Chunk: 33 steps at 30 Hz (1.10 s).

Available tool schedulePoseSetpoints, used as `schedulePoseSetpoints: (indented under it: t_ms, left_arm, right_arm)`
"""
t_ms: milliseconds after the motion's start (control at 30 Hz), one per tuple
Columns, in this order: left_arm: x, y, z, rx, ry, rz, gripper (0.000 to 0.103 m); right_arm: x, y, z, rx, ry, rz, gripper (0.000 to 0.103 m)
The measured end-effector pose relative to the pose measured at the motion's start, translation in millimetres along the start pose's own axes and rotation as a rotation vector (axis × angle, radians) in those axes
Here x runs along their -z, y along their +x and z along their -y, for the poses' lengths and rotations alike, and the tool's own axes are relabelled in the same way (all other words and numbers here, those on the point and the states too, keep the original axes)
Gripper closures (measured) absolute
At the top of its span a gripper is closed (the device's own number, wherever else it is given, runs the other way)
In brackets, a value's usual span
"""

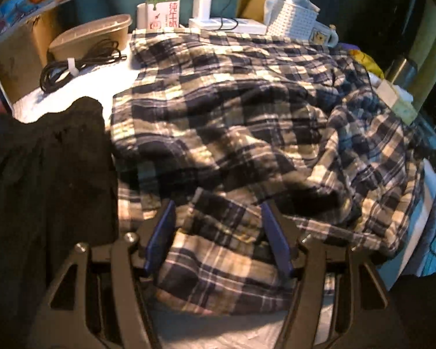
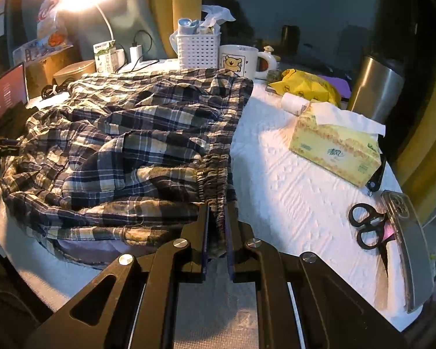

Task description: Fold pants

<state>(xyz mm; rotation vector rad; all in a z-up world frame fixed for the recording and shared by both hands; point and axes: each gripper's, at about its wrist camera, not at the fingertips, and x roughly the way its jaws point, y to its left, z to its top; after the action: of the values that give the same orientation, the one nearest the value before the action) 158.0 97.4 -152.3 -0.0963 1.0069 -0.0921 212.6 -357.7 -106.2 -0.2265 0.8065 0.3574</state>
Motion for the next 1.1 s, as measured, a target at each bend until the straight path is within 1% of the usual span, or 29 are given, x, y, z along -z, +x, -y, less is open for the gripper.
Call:
schedulePoseSetpoints:
  t_ms: [33,67,100,133,267,367,400,467,667,767,833,900,967,1100]
  left_arm:
    - [1,-1,-1,0.004,-0.006,0.011,0.041]
    - [3,-3,-2,0.018,-0.01,0.026,0.05]
    - [6,-4,0,0.042,-0.008,0.042,0.068]
    - [9,-7,-1,0.047,-0.014,0.047,0.093]
    - [24,-32,-1,0.057,-0.051,0.106,0.096]
    - [37,-54,0,0.059,-0.062,0.119,0.096]
    - [42,-60,1,0.062,-0.065,0.113,0.096]
    - [56,-70,1,0.043,-0.075,0.109,0.096]
    - [95,-82,-12,0.028,-0.159,0.059,0.096]
    - [98,-92,-27,0.025,-0.218,0.088,0.096]
    - [96,-98,-29,0.028,-0.222,0.108,0.096]
    - [95,-101,-28,0.028,-0.213,0.112,0.096]
    - [97,-96,-28,0.048,-0.204,0.079,0.096]
    - [111,-76,-32,0.073,-0.22,-0.022,0.096]
  right_arm:
    - [1,0,0,0.0,0.002,0.002,0.092]
    - [1,0,0,0.0,0.002,0.005,0.092]
    - [1,0,-1,0.001,0.004,0.011,0.092]
    - [1,-2,-1,0.001,0.005,0.017,0.092]
    - [-4,-12,-2,0.008,-0.009,0.042,0.092]
    - [-8,-22,-3,0.015,-0.026,0.061,0.092]
    - [-9,-25,-4,0.018,-0.031,0.062,0.092]
    - [-9,-29,-5,0.024,-0.033,0.058,0.092]
    - [0,-45,-7,0.037,-0.014,0.042,0.092]
    - [-2,-57,-6,0.021,0.002,0.053,0.092]
    - [-5,-64,-8,0.031,-0.009,0.067,0.092]
    - [-5,-65,-9,0.035,-0.011,0.062,0.092]
    - [0,-59,-7,0.04,-0.008,0.034,0.092]
    - [26,-29,-7,0.038,-0.016,-0.092,0.092]
